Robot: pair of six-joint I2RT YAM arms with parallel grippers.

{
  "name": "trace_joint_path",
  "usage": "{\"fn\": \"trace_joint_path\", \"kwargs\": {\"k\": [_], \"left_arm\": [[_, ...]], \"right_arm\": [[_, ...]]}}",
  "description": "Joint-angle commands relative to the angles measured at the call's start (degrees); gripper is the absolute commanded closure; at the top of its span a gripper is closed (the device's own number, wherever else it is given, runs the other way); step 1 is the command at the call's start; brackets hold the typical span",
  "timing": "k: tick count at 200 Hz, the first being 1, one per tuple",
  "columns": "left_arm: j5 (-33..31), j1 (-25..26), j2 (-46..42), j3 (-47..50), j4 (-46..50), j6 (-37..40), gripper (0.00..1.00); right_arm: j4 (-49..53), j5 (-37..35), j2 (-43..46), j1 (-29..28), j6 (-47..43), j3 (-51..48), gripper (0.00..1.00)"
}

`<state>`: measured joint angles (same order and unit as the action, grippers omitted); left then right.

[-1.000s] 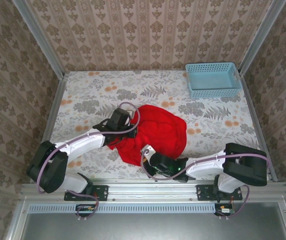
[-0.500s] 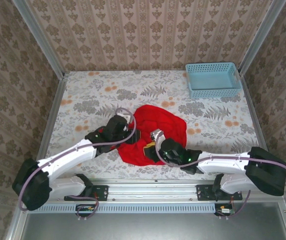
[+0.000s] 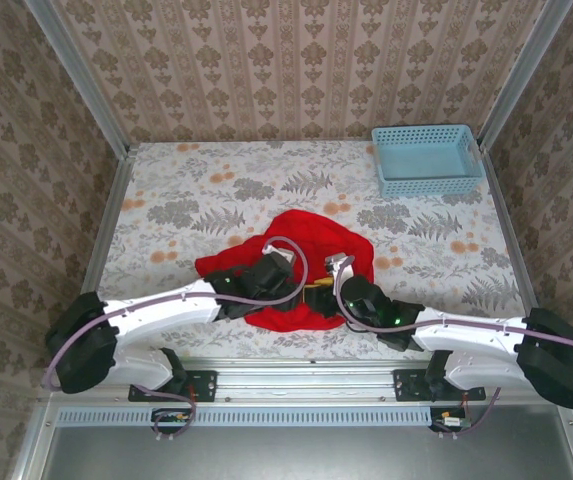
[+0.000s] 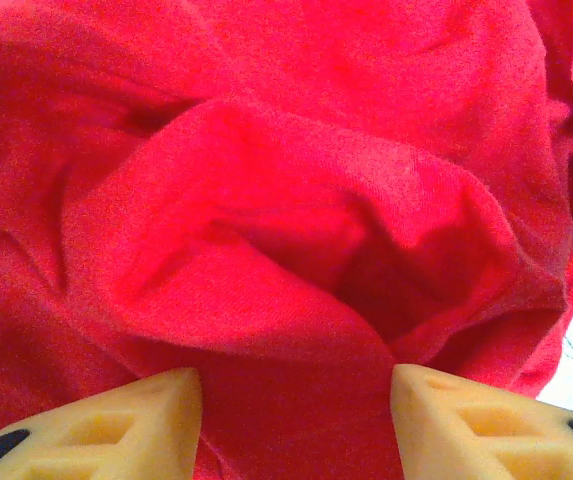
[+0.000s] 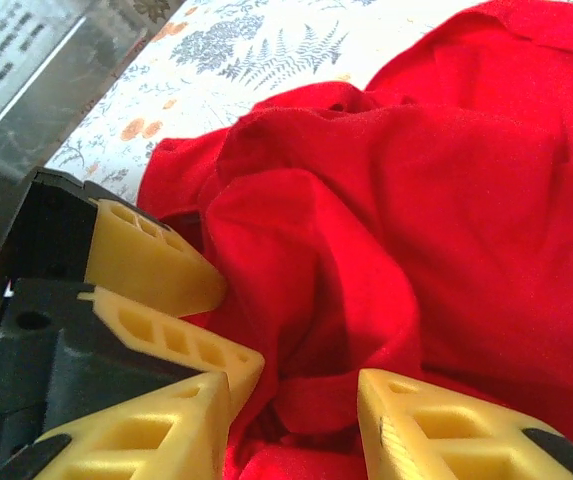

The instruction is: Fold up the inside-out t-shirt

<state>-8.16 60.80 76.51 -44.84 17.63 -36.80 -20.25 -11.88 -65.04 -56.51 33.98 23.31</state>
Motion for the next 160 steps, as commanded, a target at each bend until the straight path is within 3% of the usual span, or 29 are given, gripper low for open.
{"fn": "trace_joint_path", "kwargs": {"k": [1, 22, 65, 108, 135, 160], "left_arm": [[-2.92, 0.47, 2.09, -2.65, 1.58, -1.79, 0.53], [-5.02, 0.33, 1.96, -1.83, 2.3, -2.0, 0.67], [-4.86, 0.53, -1.94, 0.44, 1.23, -1.42, 0.82], [-7.41, 5.4, -0.85, -3.19, 3.66, -1.44, 0.55], [-8.62, 5.58, 2.7, -4.13, 5.79, -3.87, 0.51], [-9.87, 5.61, 4.41, -4.9, 7.01, -4.25, 0.53]], "right_arm": [[1.36, -2.32, 0.44, 0.43, 1.73, -0.89, 0.6], [1.02, -2.35, -0.1, 0.52, 1.79, -0.99, 0.6], [0.69, -2.19, -0.97, 0.61, 2.0, -0.9, 0.6], [1.86, -3.99, 0.44, 0.61, 2.56, -1.29, 0.59], [3.24, -5.88, 3.11, 0.61, 2.92, -2.11, 0.58], [4.37, -6.92, 5.71, 0.66, 3.1, -3.03, 0.56]]}}
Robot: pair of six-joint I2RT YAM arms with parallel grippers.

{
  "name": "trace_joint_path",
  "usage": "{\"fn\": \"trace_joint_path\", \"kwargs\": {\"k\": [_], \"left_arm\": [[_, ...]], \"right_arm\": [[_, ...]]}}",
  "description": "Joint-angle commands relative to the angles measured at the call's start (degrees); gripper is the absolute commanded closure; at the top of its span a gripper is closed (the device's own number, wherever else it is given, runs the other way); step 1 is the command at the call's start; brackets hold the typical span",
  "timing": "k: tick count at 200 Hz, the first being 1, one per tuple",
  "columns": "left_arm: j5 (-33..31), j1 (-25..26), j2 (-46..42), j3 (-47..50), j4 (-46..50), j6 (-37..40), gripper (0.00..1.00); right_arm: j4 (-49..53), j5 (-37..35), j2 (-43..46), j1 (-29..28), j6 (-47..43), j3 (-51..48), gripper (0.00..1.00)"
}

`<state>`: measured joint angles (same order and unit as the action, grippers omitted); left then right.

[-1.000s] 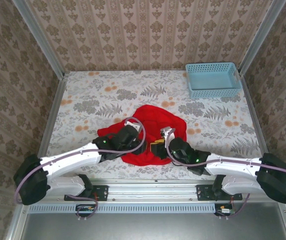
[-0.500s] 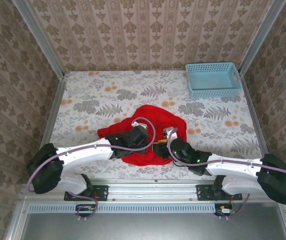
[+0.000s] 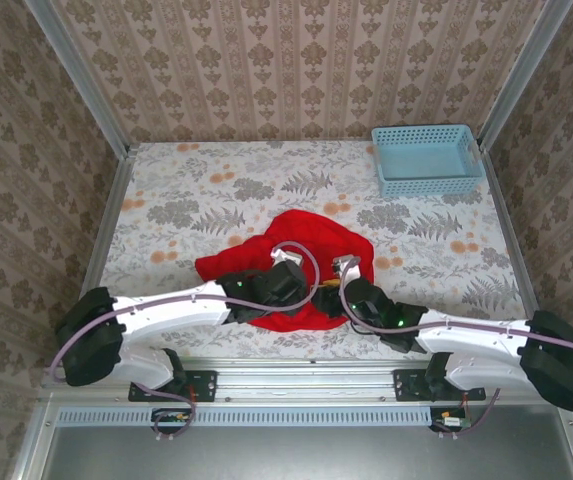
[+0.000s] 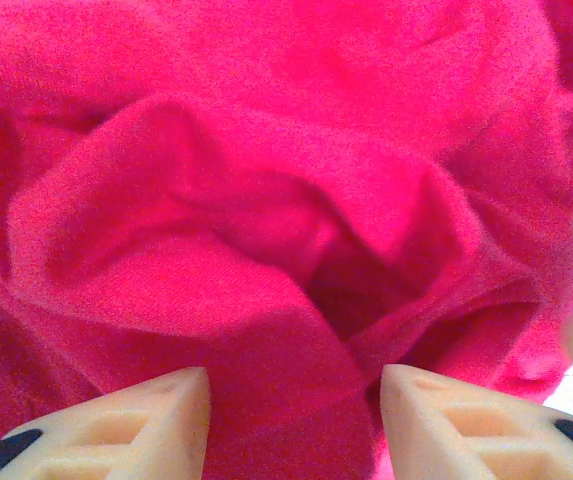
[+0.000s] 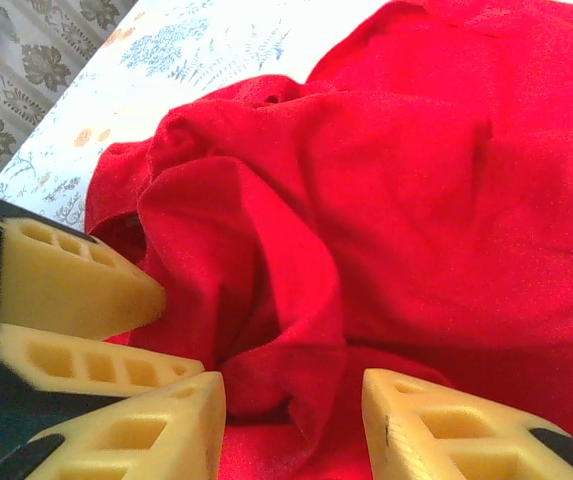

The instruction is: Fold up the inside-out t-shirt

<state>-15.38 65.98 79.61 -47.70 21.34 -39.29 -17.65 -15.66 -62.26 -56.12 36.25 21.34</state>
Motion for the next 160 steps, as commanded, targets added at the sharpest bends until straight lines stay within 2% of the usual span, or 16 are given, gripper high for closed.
{"fn": "trace_joint_path", "kwargs": {"k": [1, 16, 48, 80, 111, 160], "left_arm": [[-2.61, 0.4, 1.36, -2.04, 3.28, -1.72, 0.53], [-2.47, 0.38, 2.09, -2.28, 3.18, -1.57, 0.57], [-3.23, -0.05, 0.49, -1.04, 2.91, -1.67, 0.78], [1.44, -1.46, -8.28, 7.04, -6.54, -0.25, 0.92], [10.56, -6.94, -20.8, 20.05, -19.75, -0.61, 0.94], [18.8, -11.35, -28.36, 28.77, -27.75, 0.23, 0.95]], "right_arm": [[1.8, -3.19, 3.02, 0.24, 0.84, -1.09, 0.57], [2.66, -3.74, 4.25, 0.31, 0.75, -1.47, 0.56], [2.79, -3.73, 5.24, 0.48, 0.69, -1.92, 0.54], [-1.19, 2.11, 3.11, 0.53, -0.68, -1.35, 0.55], [-6.68, 13.51, -1.32, 0.08, -0.94, 2.77, 0.58], [-10.13, 19.96, -13.27, -1.27, -3.96, 9.12, 0.64]]}}
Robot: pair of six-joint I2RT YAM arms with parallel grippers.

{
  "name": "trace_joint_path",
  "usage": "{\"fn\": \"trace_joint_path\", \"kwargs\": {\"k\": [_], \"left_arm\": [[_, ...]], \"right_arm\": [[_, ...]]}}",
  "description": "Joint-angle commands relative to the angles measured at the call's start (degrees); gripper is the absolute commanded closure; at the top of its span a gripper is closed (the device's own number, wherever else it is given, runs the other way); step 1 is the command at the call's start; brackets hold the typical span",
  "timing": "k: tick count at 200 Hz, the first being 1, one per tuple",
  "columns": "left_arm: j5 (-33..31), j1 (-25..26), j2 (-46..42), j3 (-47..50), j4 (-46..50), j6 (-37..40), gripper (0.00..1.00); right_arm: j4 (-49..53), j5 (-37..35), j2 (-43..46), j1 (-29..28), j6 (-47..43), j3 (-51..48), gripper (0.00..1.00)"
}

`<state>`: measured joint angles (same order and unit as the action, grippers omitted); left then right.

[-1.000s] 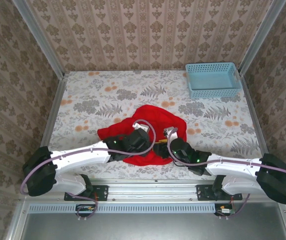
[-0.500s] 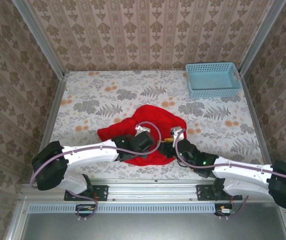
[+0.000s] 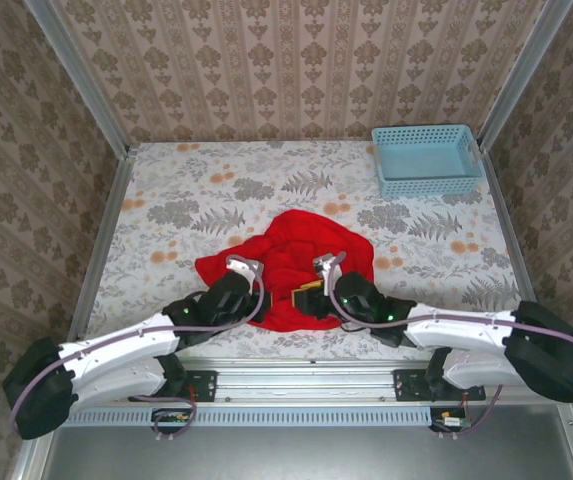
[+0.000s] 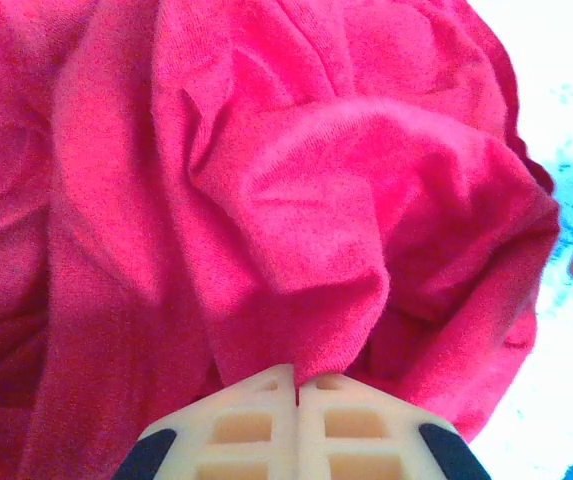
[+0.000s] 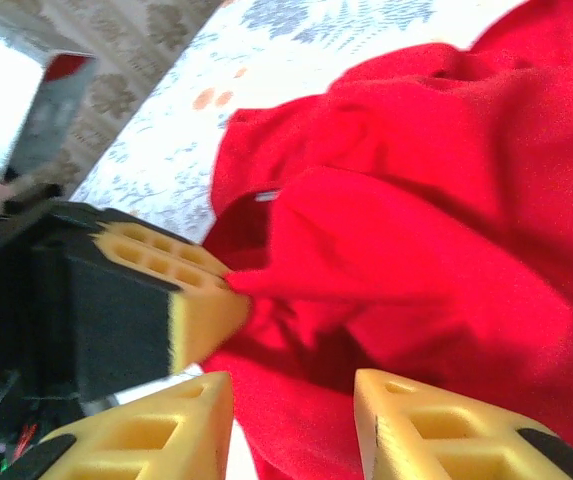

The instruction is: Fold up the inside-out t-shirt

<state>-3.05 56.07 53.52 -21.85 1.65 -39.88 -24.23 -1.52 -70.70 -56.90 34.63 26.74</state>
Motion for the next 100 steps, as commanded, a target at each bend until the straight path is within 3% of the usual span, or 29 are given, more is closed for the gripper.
{"fn": "trace_joint_path", "kwargs": {"k": [1, 29, 80, 100], "left_arm": [[6.56, -1.6, -2.4, 3.11, -8.19, 0.75, 0.95], [10.2, -3.48, -3.62, 7.08, -14.28, -1.0, 0.95], [11.49, -5.46, -5.17, 9.5, -16.26, -2.51, 0.94], [9.51, -5.78, -6.84, 9.63, -12.56, -2.91, 0.86]], "right_arm": [[-3.55, 5.81, -4.83, -0.49, -2.35, 3.72, 0.64], [-2.71, 8.64, -12.33, -0.87, -2.67, 8.0, 0.71], [-6.75, 7.54, -17.03, -0.2, -2.86, 5.69, 0.7], [-7.06, 6.65, -18.22, -0.05, -2.83, 4.43, 0.71]]}}
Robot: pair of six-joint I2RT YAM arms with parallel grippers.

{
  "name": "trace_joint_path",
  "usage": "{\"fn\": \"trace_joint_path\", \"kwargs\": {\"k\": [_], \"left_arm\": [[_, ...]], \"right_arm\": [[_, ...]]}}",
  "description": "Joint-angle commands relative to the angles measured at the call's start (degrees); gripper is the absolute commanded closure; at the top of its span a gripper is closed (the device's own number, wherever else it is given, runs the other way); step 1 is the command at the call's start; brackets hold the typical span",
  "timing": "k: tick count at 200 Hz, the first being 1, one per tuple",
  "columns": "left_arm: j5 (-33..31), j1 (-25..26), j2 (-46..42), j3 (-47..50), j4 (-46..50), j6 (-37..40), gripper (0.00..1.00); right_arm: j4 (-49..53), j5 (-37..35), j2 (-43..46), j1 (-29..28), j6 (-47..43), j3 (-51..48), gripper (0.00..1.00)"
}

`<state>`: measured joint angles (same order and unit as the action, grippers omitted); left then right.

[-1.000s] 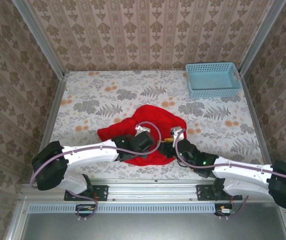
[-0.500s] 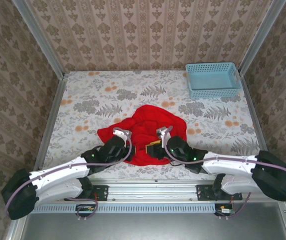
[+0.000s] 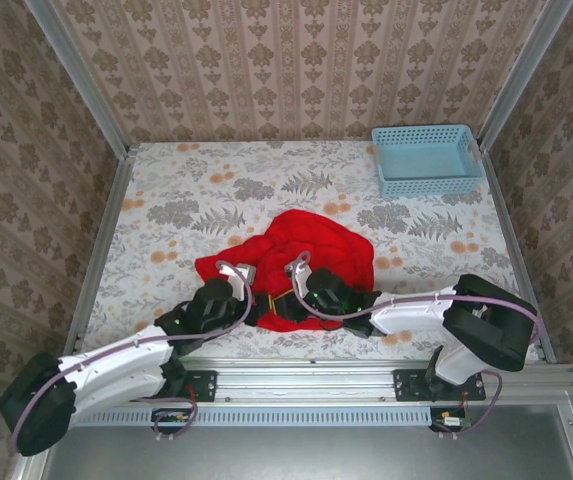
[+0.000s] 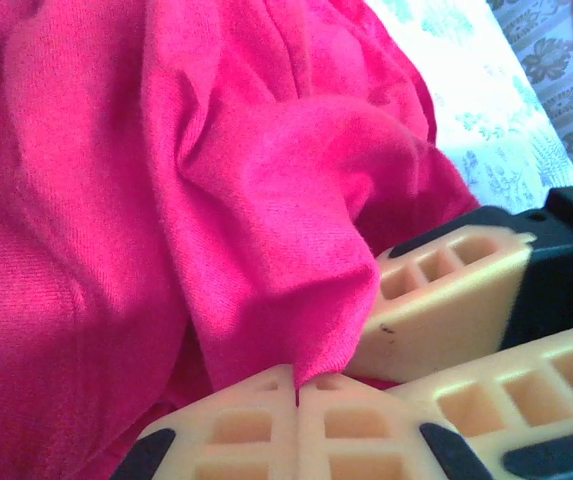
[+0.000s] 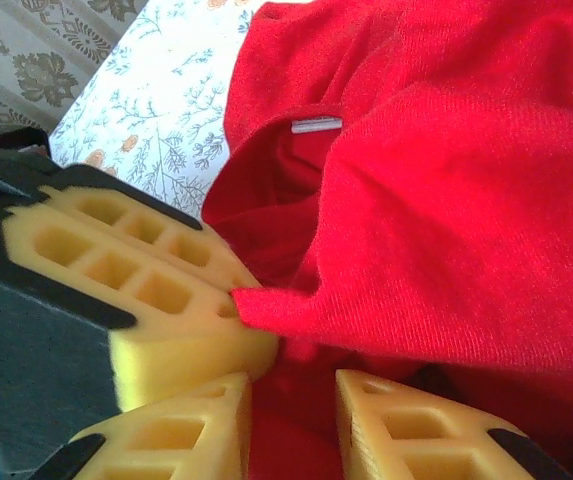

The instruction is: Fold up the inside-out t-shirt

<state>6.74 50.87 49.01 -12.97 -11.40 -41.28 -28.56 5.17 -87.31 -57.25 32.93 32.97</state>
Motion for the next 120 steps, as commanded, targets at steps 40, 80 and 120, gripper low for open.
{"fn": "trace_joint_path", "kwargs": {"k": [40, 80, 120], "left_arm": [[-3.43, -0.65, -6.37, 2.07, 5.73, -2.29, 0.81], [-4.52, -0.68, -6.87, 1.84, 8.38, -1.91, 0.8], [-5.71, -0.63, -7.1, 1.05, 9.16, -0.95, 0.74]], "right_arm": [[-5.07, 0.18, -3.43, -0.09, -0.13, -4.0, 0.72], [-5.91, 0.1, -3.52, -0.41, 1.34, -3.9, 0.64], [-7.64, 2.12, -4.8, -0.05, 2.18, -0.67, 0.58]]}}
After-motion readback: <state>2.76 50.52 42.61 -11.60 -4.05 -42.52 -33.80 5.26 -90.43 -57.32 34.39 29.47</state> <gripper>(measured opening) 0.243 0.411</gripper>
